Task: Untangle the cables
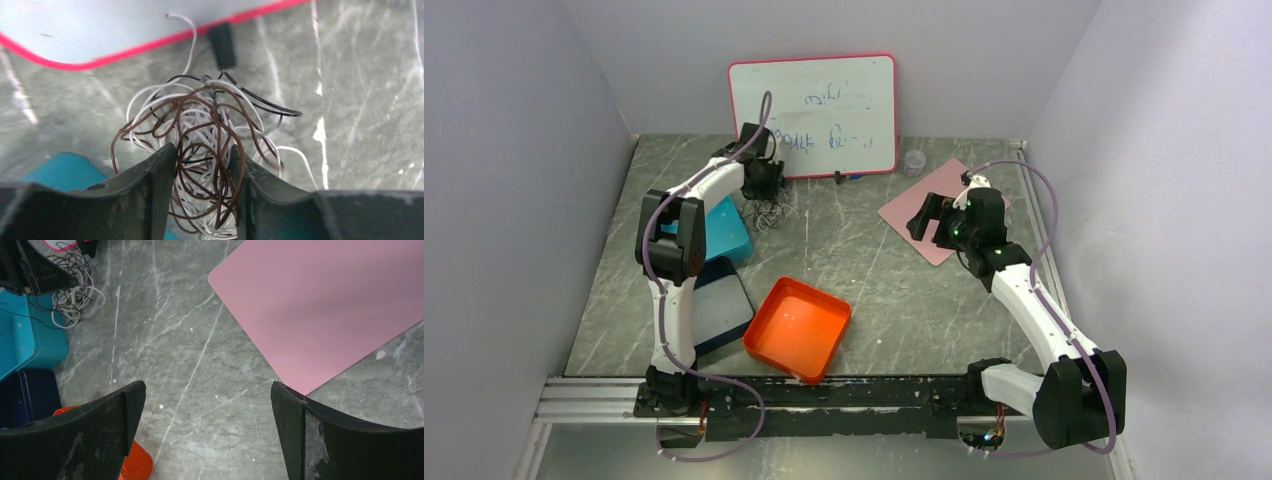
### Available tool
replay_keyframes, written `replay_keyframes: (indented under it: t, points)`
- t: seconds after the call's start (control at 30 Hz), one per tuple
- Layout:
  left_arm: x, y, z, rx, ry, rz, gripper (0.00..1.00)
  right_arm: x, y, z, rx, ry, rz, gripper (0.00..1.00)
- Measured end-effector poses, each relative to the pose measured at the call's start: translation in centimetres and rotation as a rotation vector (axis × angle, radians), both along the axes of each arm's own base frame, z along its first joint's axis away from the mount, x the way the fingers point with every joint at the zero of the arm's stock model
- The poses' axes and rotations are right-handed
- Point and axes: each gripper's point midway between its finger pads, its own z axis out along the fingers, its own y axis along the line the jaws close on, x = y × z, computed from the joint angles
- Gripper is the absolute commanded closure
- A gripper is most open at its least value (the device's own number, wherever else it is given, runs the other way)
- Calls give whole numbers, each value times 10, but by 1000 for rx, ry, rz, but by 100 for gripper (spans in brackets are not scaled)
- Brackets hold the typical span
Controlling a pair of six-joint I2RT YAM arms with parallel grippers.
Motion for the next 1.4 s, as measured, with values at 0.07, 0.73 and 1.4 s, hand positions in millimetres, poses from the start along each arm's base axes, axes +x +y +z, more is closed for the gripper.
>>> replay_keyframes:
  t: [0.07, 0.73, 1.4]
  points:
    - [-9, -14, -6, -3, 15, -26, 62, 0, 0, 0, -1, 0, 0, 0]
    - [-164, -216, 22, -166, 33, -401, 70, -15, -25, 25, -30, -101, -121, 0]
    - [-223, -217, 155, -430, -310, -400, 20, -34, -75, 77, -34, -339, -390, 0]
